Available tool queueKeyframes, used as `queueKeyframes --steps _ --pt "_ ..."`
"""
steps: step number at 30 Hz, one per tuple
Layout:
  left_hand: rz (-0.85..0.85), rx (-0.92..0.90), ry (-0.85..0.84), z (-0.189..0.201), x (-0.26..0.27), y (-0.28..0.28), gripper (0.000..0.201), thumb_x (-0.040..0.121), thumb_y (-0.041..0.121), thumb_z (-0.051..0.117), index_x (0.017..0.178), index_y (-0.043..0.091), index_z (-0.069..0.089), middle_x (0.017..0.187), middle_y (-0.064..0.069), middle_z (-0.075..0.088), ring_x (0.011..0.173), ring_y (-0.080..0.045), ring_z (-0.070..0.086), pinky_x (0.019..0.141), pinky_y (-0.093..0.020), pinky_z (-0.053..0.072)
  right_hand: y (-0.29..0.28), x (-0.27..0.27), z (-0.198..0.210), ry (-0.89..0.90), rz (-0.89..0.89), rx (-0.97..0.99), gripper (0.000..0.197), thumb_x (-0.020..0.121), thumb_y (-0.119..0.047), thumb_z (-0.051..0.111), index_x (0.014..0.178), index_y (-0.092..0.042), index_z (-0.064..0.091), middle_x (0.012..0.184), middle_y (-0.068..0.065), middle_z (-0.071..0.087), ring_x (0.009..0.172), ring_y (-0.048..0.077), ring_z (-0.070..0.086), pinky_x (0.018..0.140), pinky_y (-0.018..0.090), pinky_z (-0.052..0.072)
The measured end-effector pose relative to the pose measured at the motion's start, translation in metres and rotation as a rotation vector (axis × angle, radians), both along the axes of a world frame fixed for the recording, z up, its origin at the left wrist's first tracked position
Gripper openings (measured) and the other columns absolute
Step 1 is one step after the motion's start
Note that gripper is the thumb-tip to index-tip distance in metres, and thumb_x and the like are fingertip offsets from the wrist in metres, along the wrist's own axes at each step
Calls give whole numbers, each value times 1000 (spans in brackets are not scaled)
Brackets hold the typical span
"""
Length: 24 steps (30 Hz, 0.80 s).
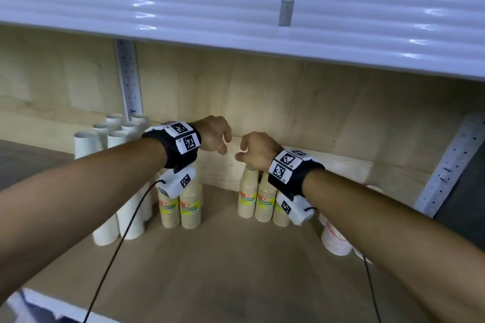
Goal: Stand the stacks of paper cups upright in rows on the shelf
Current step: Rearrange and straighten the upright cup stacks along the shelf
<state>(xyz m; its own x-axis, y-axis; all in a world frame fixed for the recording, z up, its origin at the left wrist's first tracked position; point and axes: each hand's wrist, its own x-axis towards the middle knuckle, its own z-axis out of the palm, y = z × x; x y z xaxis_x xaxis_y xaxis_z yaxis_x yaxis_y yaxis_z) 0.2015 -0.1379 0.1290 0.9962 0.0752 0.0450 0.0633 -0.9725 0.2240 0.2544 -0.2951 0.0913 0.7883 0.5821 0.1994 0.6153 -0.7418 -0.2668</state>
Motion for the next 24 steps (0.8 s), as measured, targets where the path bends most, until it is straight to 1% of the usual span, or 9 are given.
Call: queueKeyframes --steps 3,5,9,13,15,17,18,21,24 --pt "61 9 8 -5 -17 25 37 82 26 74 118 23 65 116 1 56 101 -17 55 84 -29 49 24 -12 -5 5 81 9 31 85 -37 65 109 -17 66 111 5 65 99 24 62 86 36 53" --pt "97 15 21 -10 -30 39 35 82 26 74 116 24 65 112 5 50 99 -15 51 81 -28 46 38 -20 -9 13 118 7 28 84 -36 65 105 -18 67 109 5 67 97 25 63 85 36 54" --pt "162 28 48 -24 -51 59 33 82 29 72 114 27 64 117 4 51 100 -15 53 81 -27 48 63 -38 -17 42 186 -3 29 85 -39 63 101 -15 67 101 5 67 91 26 64 81 37 55" --pt "172 89 104 -37 -65 61 31 85 26 69 114 18 64 118 3 53 103 -19 59 74 -26 50 85 -47 -28 72 224 -21 31 81 -43 69 96 -15 67 99 2 67 89 23 64 71 30 52" --pt "154 158 145 -43 -67 59 20 87 22 65 100 7 67 108 -4 63 97 -23 64 71 -29 51 95 -50 -35 73 224 -33 29 79 -41 68 92 -15 66 97 3 67 87 25 65 68 30 53" --pt "153 206 167 -50 -68 57 15 88 18 63 86 4 66 95 -9 68 89 -26 66 69 -31 50 102 -53 -40 76 221 -51 28 79 -38 66 88 -11 65 91 6 66 83 26 64 65 31 52" --pt "157 221 170 -54 -69 57 15 89 18 61 88 4 66 96 -11 69 90 -27 67 71 -32 51 104 -53 -43 80 219 -59 28 80 -37 65 87 -10 64 89 6 65 82 27 64 63 31 50" --pt "143 219 159 -65 -70 60 24 91 16 58 108 1 68 108 -12 68 99 -28 66 83 -35 54 110 -52 -52 107 235 -83 25 80 -39 65 78 -15 59 87 4 62 83 27 64 62 30 47" --pt "122 171 139 -73 -70 66 25 92 16 56 108 2 69 110 -12 67 100 -28 64 87 -38 55 113 -50 -59 124 250 -73 23 79 -36 69 80 -17 56 93 6 65 89 29 64 71 35 52"
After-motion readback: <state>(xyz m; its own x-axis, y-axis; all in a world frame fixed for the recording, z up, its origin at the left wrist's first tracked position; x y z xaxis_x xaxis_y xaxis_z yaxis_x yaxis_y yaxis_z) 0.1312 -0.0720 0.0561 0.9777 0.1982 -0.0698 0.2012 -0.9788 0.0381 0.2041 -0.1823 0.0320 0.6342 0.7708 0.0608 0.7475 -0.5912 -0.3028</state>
